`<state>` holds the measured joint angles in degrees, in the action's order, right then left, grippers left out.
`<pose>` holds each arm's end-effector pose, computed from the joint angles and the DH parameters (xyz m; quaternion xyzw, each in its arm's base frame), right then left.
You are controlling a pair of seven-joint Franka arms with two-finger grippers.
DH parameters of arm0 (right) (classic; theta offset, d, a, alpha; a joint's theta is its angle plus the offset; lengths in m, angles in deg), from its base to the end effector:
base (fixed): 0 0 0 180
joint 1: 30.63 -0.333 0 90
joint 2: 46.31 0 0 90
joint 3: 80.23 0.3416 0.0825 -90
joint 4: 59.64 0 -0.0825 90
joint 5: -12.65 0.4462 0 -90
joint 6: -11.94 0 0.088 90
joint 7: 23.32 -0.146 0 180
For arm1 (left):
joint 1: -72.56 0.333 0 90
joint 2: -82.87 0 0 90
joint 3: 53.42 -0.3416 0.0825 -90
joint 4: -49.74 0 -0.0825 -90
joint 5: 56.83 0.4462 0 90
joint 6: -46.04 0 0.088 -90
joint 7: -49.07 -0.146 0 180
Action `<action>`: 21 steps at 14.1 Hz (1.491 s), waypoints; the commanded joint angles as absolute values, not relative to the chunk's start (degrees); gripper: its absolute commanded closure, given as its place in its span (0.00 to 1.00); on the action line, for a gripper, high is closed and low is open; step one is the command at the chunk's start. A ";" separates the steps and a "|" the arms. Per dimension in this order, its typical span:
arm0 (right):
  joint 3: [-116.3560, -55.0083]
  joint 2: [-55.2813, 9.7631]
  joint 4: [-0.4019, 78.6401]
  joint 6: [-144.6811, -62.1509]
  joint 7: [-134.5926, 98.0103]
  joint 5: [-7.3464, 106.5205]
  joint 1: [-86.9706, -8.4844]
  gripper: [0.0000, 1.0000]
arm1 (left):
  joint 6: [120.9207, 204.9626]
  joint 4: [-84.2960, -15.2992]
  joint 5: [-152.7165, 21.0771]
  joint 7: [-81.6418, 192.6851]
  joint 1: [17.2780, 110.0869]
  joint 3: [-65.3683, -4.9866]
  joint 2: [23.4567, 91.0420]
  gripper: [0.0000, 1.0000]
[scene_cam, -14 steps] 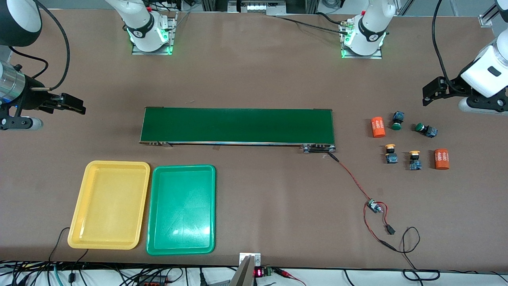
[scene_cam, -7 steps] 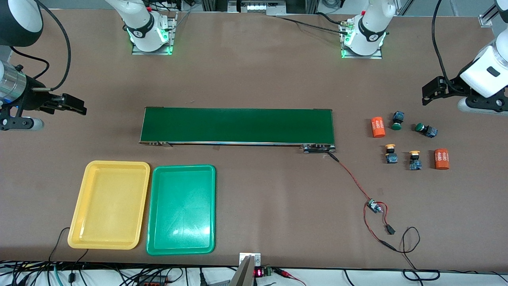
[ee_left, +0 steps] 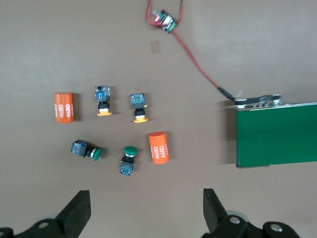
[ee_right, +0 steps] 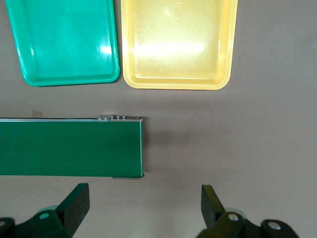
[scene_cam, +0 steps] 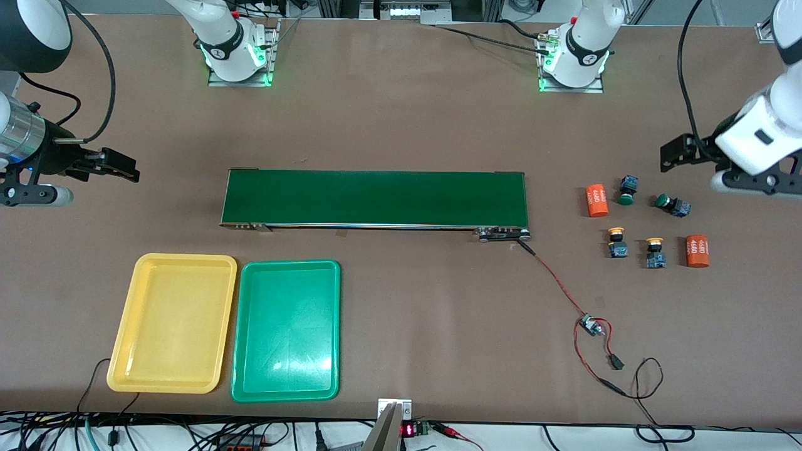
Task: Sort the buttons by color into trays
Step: 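Reach the left gripper down and grasp the orange battery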
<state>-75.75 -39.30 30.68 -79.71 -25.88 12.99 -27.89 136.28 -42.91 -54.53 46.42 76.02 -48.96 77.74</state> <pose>0.6494 0.0183 0.5331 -0.9987 0.0074 0.0496 0.0059 0.6340 -0.0036 0.5312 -0.9972 0.0332 0.0658 0.0156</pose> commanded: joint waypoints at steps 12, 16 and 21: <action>-75.57 -39.37 31.42 -80.96 -30.18 14.50 -29.66 0.00 | 178.68 -53.04 -45.66 23.32 97.24 -49.11 55.89 0.00; -75.57 -39.37 31.50 -80.96 -30.18 14.59 -29.75 0.00 | 196.32 -58.19 -45.58 21.39 100.33 -48.93 49.22 0.00; -75.49 -39.11 31.50 -80.96 -30.18 14.59 -29.66 0.00 | 196.34 -59.33 -45.67 21.30 100.77 -48.49 48.42 0.28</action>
